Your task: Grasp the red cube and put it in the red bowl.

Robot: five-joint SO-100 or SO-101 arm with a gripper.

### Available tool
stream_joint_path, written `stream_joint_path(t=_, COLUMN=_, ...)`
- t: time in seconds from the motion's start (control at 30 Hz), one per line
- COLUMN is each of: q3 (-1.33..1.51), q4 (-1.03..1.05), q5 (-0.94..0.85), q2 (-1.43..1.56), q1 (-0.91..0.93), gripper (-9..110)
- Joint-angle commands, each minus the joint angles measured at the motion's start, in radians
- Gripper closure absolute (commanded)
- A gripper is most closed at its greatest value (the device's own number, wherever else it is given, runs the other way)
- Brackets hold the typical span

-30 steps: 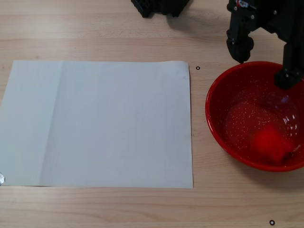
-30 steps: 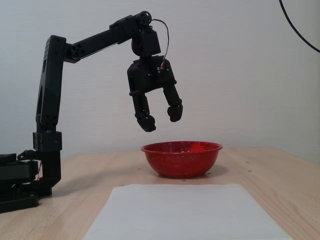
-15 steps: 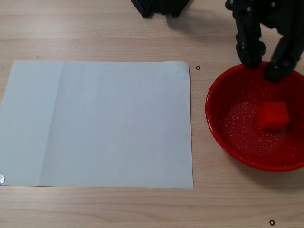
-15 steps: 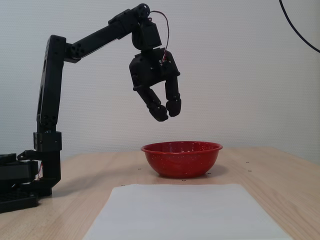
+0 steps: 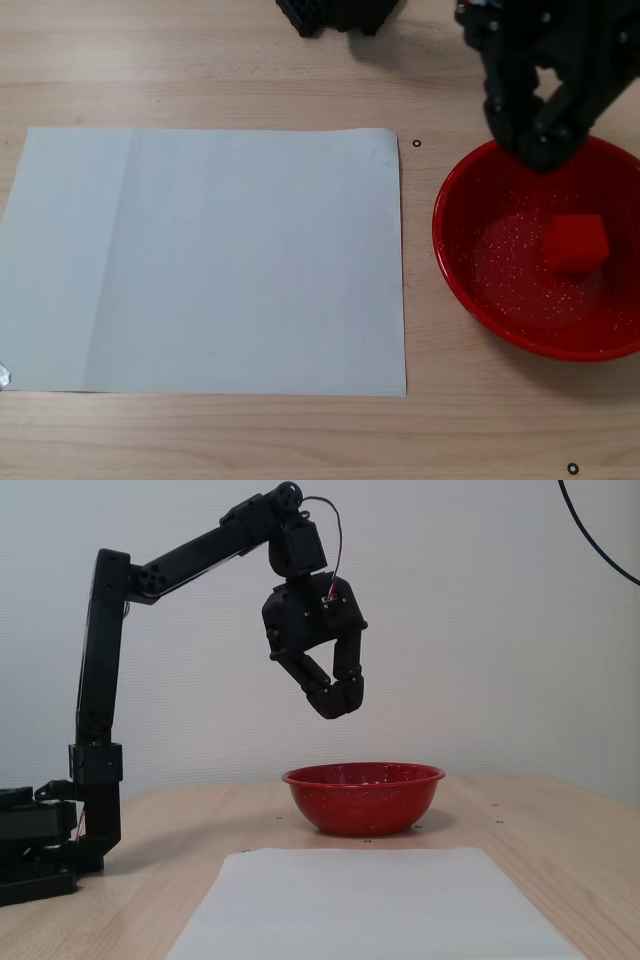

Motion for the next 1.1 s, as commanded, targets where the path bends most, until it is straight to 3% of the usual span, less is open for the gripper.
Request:
stream_joint_path(t=0.0, q3=0.006, q4=-0.048, q5=0.015, q2=0.221, q1=-0.032, gripper=101)
stream_joint_path(t=0.37, q3=0.538, q4=-0.376, q5=0.046, q2=0.594, q1=-0.198, gripper=101)
stream_joint_path(t=1.07, q3=1.675, q4=-1.25, q5=0.002, q2=1.281, q1=-0.325, gripper=101)
